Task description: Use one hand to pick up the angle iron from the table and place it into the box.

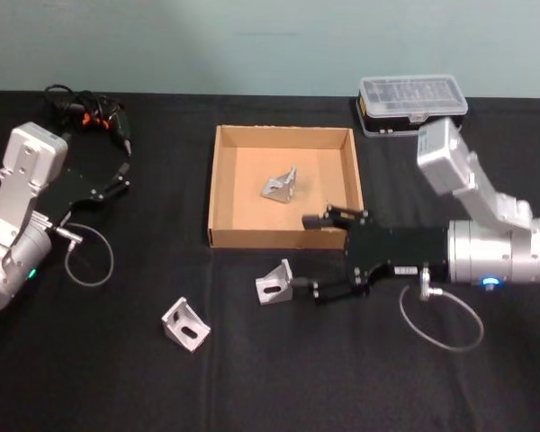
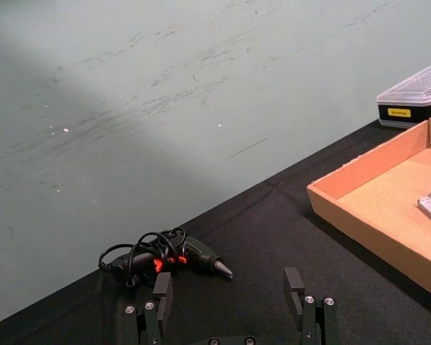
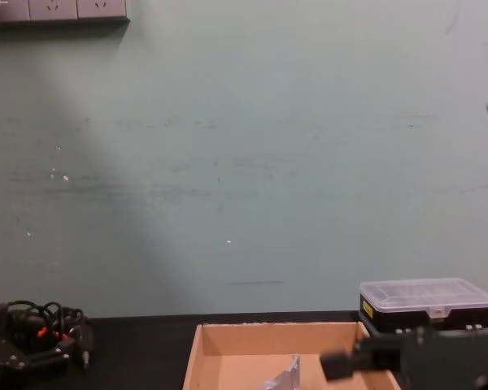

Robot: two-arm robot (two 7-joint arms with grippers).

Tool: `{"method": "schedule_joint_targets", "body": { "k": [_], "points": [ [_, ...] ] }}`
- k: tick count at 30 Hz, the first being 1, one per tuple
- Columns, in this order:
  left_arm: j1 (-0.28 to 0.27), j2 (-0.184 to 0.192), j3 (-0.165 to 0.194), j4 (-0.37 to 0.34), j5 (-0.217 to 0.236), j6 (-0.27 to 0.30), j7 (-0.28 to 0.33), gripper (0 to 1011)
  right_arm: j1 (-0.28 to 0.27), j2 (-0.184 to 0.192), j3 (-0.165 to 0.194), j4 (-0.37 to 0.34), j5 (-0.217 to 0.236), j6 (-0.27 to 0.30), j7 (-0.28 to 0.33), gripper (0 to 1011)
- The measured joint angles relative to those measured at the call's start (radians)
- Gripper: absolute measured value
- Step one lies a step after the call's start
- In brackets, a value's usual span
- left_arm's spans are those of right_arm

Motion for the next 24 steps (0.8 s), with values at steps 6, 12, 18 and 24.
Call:
{"method": "schedule_joint_targets", "body": {
  "k": [6, 12, 18, 24],
  "points": [
    [0.000, 0.000, 0.000, 0.000, 0.000, 0.000, 0.000, 1011, 0.010, 0.001, -0.040, 0.033, -0.033, -0.012, 0.004, 1004],
    [0.000, 0.000, 0.000, 0.000, 0.000, 0.000, 0.000, 1011, 0.045, -0.033, -0.081, 0.104, -0.070, -0.014, 0.004, 1004],
    [0.000, 0.000, 0.000, 0.000, 0.000, 0.000, 0.000, 1011, 0.068, -0.064, -0.103, 0.145, -0.085, -0.004, 0.003, 1004],
    [0.000, 0.000, 0.000, 0.000, 0.000, 0.000, 0.000, 1011, 0.090, -0.097, -0.119, 0.188, -0.099, -0.003, -0.001, 1004]
  ]
}}
